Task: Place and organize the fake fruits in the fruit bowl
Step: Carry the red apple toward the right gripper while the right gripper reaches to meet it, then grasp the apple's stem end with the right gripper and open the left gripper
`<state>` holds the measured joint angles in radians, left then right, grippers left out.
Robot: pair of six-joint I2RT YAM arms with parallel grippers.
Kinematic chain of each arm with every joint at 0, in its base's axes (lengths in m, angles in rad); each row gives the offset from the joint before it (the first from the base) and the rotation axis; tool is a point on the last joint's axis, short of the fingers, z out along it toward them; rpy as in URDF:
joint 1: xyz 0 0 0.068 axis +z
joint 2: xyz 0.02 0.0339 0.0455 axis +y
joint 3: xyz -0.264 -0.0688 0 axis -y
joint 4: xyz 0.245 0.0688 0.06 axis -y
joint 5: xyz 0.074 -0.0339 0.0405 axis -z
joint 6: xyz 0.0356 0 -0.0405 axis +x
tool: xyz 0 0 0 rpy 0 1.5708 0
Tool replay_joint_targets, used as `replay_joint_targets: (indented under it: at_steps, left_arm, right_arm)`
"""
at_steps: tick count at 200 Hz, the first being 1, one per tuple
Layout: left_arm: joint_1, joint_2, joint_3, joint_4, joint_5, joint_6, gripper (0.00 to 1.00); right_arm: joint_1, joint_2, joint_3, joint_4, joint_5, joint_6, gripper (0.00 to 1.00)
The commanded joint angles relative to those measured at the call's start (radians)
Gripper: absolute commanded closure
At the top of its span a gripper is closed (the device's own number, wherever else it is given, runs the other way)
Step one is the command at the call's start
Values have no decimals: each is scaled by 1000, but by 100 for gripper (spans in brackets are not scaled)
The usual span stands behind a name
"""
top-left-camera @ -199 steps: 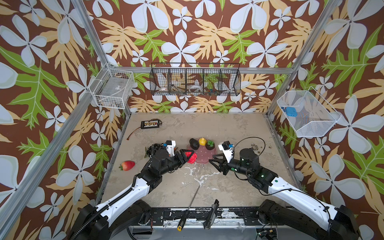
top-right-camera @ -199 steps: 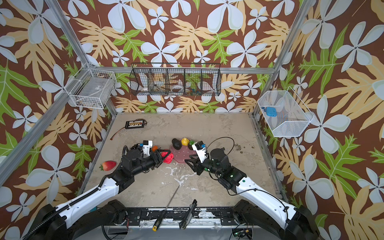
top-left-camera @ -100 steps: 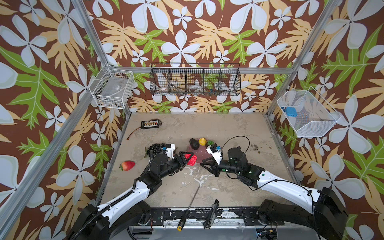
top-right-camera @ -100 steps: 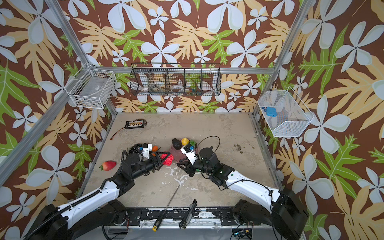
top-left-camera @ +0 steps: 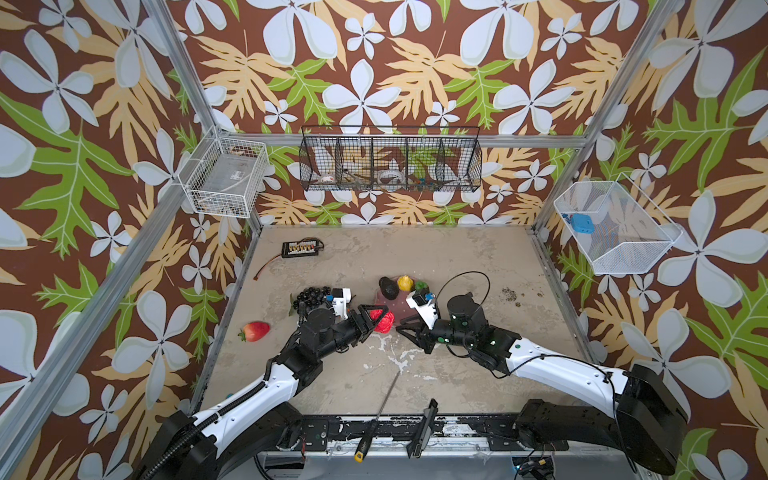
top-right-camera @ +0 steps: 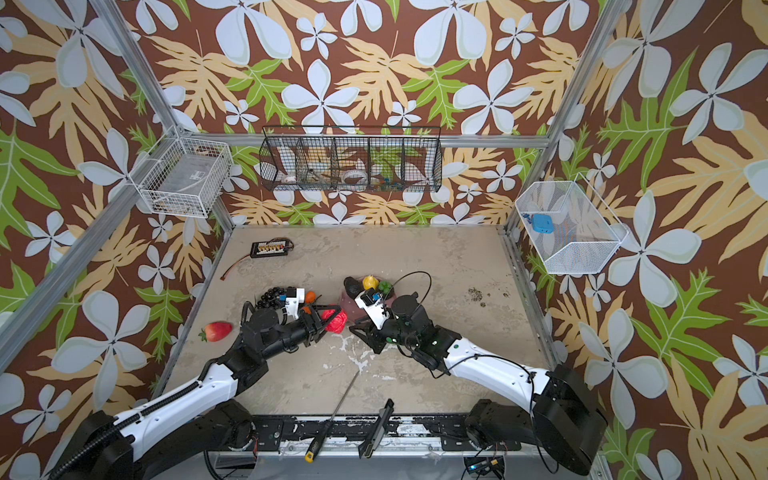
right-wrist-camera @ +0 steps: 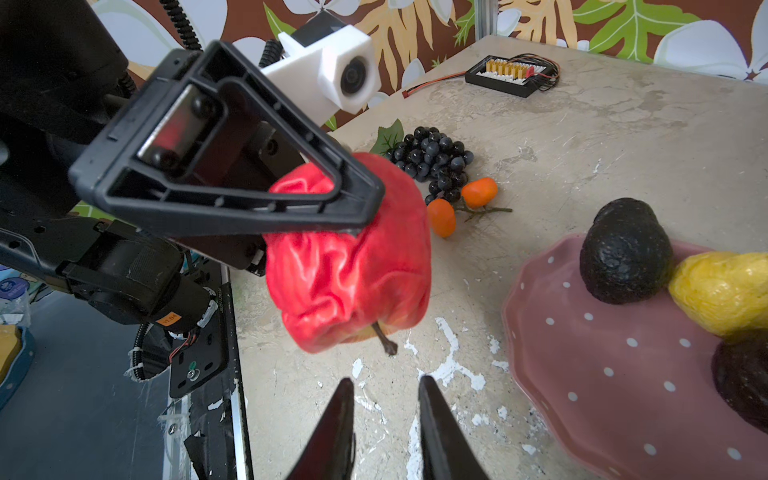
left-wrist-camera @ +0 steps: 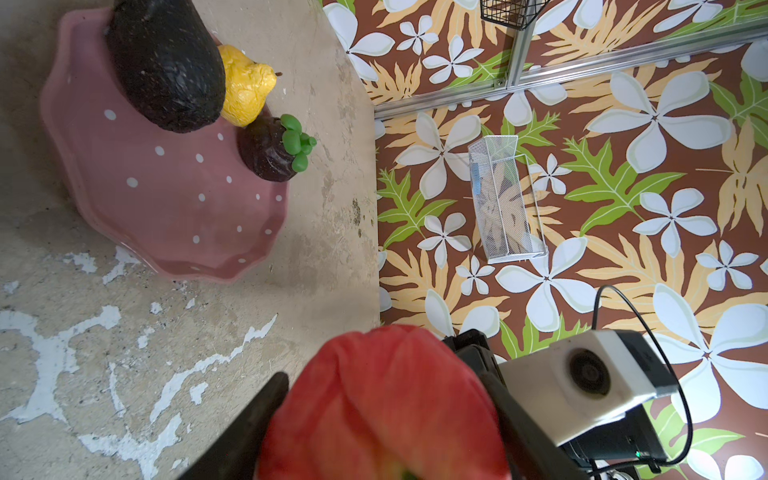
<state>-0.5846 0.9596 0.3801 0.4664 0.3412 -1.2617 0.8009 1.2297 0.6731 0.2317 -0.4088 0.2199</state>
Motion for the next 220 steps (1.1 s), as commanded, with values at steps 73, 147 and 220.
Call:
replay_joint_targets:
  at_steps: [73,147,220]
  left_arm:
    - [-13,14,7,20,20,5,31]
    - [-17,21,7,25,16,4,31]
    - [-21,33,9,36,11,14,27]
  right_arm:
    - [17,25,22,24,20,-14,75]
    - [34,44,37,14,16,-27,86]
    - [40,32,40,-6,28,-27,100]
